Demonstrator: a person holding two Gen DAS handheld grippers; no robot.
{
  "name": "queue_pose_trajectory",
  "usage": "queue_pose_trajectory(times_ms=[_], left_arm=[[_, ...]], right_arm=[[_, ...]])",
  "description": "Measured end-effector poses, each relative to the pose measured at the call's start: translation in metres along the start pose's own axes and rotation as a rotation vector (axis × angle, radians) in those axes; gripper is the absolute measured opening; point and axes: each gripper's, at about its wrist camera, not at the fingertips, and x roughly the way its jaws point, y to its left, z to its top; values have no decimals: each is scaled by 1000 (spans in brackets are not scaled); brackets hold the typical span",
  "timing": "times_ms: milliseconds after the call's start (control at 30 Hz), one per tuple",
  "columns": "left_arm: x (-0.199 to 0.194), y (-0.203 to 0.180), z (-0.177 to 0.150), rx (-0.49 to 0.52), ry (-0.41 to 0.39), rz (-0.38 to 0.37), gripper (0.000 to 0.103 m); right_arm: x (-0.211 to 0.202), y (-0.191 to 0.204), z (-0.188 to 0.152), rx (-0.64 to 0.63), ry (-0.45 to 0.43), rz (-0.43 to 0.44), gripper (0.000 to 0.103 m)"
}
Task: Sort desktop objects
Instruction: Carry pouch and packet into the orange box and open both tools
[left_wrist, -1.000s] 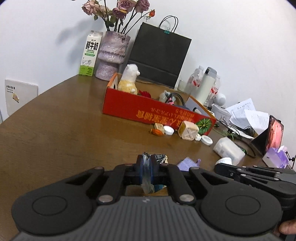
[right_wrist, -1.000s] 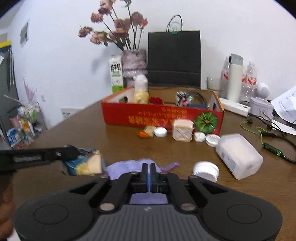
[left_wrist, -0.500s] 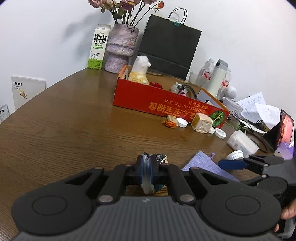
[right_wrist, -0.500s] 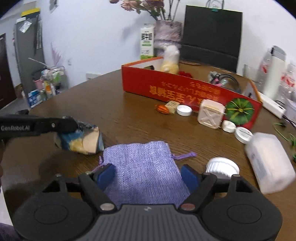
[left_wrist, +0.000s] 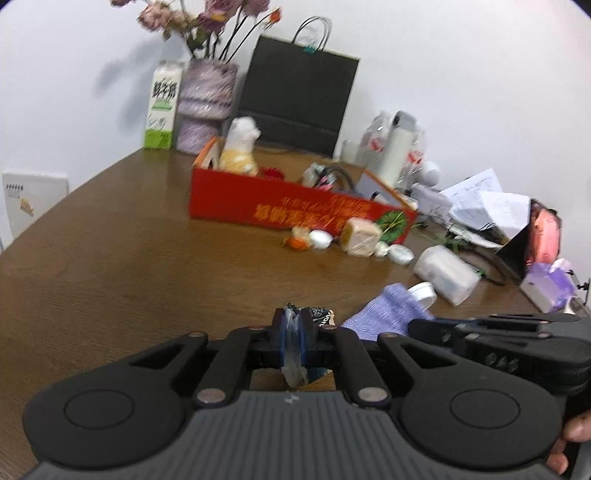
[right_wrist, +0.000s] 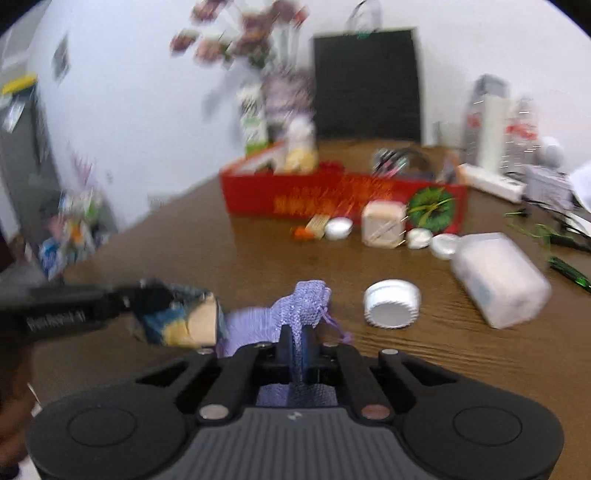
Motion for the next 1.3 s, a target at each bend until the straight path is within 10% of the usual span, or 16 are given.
queue_pose_trajectory(times_ms=[200, 400, 633, 867, 1100, 1300], left_arm=[[14, 2, 53, -13, -147, 27, 8], [80, 13, 137, -71, -237, 128, 8], [177, 43, 187, -139, -91, 200, 8], [239, 40, 176, -28, 76, 290, 11], [240, 39, 175, 73, 168, 163, 66], [225, 32, 208, 92, 180, 103, 85]], right_arm=[[-31, -15, 41, 55, -148, -68, 3], [21, -41, 132, 76, -206, -110, 3], [136, -61, 229, 199, -116, -141, 3], [240, -66, 226, 229, 89, -266, 4], [255, -77, 217, 228, 228, -192, 46], [204, -84, 245, 207, 140, -214, 68]])
